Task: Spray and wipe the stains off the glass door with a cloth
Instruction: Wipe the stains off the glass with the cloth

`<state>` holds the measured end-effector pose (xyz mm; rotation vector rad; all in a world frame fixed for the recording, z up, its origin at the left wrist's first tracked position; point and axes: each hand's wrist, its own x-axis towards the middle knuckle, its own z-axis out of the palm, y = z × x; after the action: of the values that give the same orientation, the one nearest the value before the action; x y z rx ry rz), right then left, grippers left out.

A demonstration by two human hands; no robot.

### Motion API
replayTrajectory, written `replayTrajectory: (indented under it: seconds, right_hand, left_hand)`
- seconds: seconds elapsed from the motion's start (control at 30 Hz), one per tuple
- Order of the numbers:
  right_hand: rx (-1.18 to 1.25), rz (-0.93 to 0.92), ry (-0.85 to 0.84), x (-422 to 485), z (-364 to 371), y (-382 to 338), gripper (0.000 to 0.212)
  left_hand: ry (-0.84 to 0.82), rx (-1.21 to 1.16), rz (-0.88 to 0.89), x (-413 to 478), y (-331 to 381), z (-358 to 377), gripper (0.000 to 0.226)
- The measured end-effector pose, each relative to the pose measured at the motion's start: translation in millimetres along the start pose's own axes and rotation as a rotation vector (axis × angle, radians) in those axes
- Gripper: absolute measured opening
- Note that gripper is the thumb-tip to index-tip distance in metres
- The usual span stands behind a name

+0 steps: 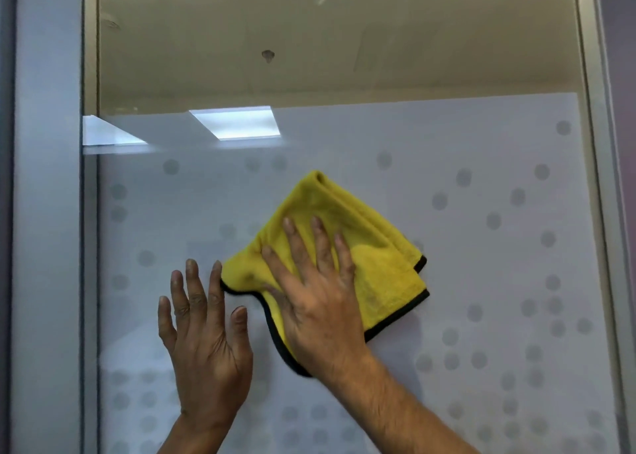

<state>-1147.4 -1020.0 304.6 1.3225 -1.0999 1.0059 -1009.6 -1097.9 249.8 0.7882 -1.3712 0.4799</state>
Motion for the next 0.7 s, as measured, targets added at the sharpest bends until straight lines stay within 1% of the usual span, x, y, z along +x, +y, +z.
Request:
replayTrajectory:
  seconds: [0.1, 0.2, 0.3, 0.37, 0.47, 0.5, 0.53, 0.63, 0.7]
  right_hand:
    - [0.004, 0.015, -0.025, -52.2, -1.9, -3.9, 0.046]
    - [-0.052, 0.004, -0.037, -102.2, -7.3, -2.4, 0.047]
    - [-0.162, 0.083, -0.037, -139.2, -17.7, 16.3, 0.047]
    - [-0.233, 0.196, -0.058, -153.4, -25.1, 31.5, 0.057]
    - [-0.288, 0.390, -0.085, -159.4, -27.0, 37.6, 0.091]
    - [-0.287, 0.426, -0.081, -158.5, -26.0, 35.3, 0.093]
    - [-0.279, 0.447, -0.069, -157.1, -24.8, 33.3, 0.087]
    - [-0.245, 0.494, 0.044, -152.6, -21.4, 35.8, 0.057]
    - [-0.247, 0.528, 0.115, -147.6, -20.0, 42.0, 0.048]
  left_hand:
    - [-0.001, -0.040, 0.009, 0.6, -0.7, -2.0, 0.069]
    - [-0.001, -0.037, 0.005, -0.3, -1.5, -1.3, 0.070]
    - [-0.002, -0.013, 0.005, -0.7, -3.4, 1.2, 0.069]
    - [0.004, -0.001, 0.010, -0.3, -4.0, 2.3, 0.068]
    - [0.000, -0.004, 0.009, -0.9, -2.0, 1.6, 0.068]
    - [-0.003, -0.007, 0.010, -0.8, -1.3, 1.2, 0.068]
    - [-0.005, -0.011, 0.012, -1.2, -0.6, 0.8, 0.068]
    - [-0.001, -0.022, 0.015, -1.8, -0.3, 0.7, 0.068]
    - [0.005, -0.028, 0.022, -1.4, -2.0, 1.9, 0.068]
